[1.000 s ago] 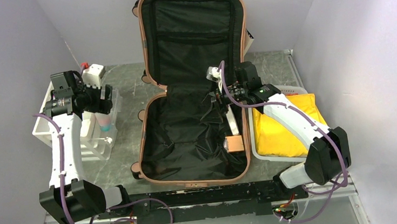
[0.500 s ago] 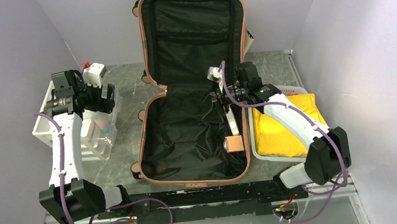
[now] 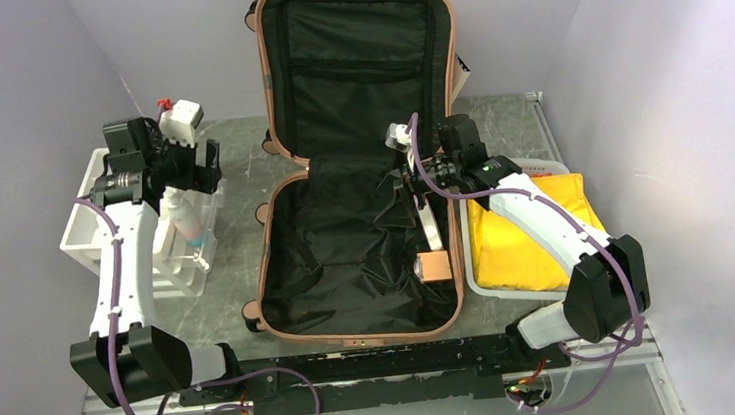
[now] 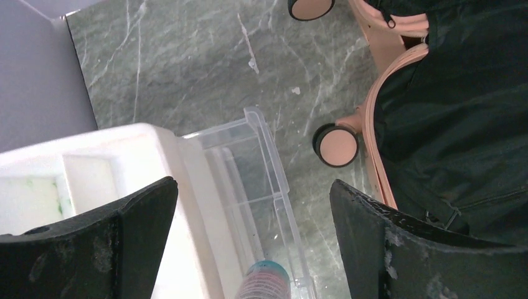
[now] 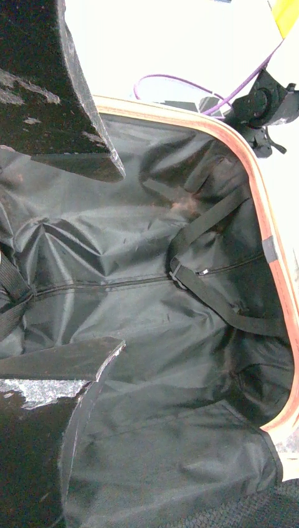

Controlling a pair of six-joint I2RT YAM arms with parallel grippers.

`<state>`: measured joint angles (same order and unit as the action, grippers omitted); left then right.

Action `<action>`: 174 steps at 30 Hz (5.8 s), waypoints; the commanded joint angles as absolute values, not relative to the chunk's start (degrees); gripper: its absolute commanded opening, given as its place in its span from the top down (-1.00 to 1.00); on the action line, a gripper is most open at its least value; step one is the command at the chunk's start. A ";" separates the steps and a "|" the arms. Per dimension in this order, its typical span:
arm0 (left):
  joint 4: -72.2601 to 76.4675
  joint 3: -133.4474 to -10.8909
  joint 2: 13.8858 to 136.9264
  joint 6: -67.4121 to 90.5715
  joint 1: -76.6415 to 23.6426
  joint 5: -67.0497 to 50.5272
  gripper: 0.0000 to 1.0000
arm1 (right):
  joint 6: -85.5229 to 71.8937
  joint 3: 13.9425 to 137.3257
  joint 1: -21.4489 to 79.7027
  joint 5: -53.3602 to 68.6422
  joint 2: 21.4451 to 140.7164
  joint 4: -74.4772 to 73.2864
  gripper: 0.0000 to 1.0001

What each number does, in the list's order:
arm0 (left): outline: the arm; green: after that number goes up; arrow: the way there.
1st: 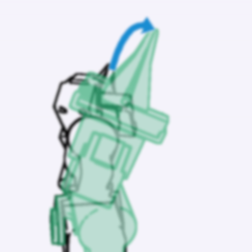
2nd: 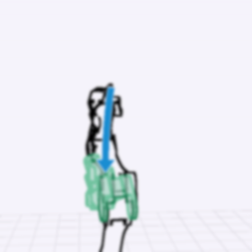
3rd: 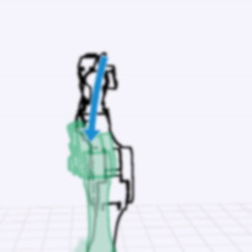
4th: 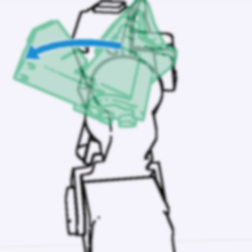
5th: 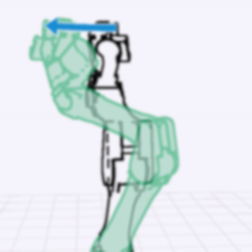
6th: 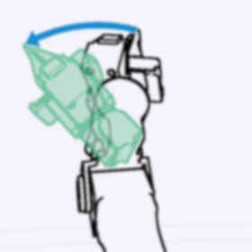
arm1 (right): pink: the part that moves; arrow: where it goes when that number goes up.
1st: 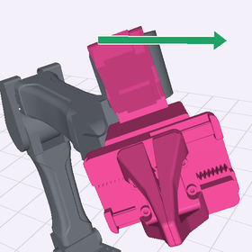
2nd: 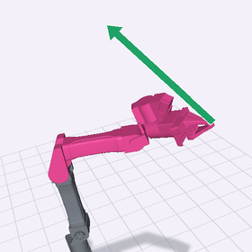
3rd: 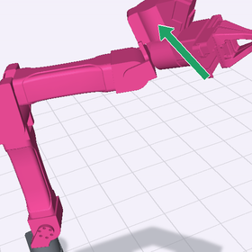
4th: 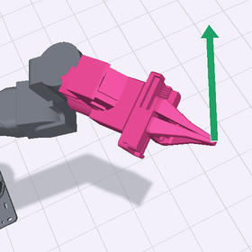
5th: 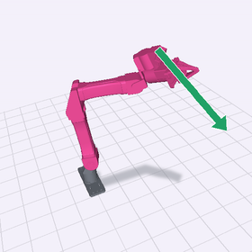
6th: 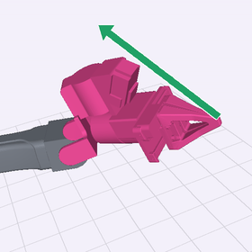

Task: Open, take out, and arrange the luggage
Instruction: Place the personal item in the drawer, then close the drawer of the storage box.

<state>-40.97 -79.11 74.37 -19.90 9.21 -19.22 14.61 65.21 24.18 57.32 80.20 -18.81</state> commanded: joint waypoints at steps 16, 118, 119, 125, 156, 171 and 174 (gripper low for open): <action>-33.95 -83.97 72.86 -17.11 7.10 -16.64 -0.93 | 17.61 65.29 23.62 59.35 80.59 -17.78 -1.00; -42.52 -86.56 82.93 -17.61 23.60 -18.77 -0.22 | -29.67 127.23 55.16 59.33 143.59 14.16 -0.37; -42.49 -86.45 83.37 -17.66 23.64 -18.64 -0.12 | -29.69 127.50 54.99 58.94 143.87 13.77 -0.35; -41.85 -84.51 83.76 -16.90 24.00 -19.13 0.24 | -30.03 129.00 54.91 58.07 145.72 14.03 -0.33; -47.64 -75.63 74.01 -12.28 24.06 -28.02 0.90 | -18.67 146.01 60.03 49.99 154.36 10.04 -0.38; -46.50 -83.83 78.77 -9.85 28.07 -32.27 0.90 | -2.76 129.45 57.36 52.99 133.31 -14.42 -0.70; -46.05 -84.91 79.81 -8.81 29.84 -34.19 0.90 | -7.70 124.56 56.61 51.95 131.29 -11.93 -0.85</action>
<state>-47.40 -80.64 79.44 -13.54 27.64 -27.29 -7.79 128.38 57.71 53.21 139.06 -12.56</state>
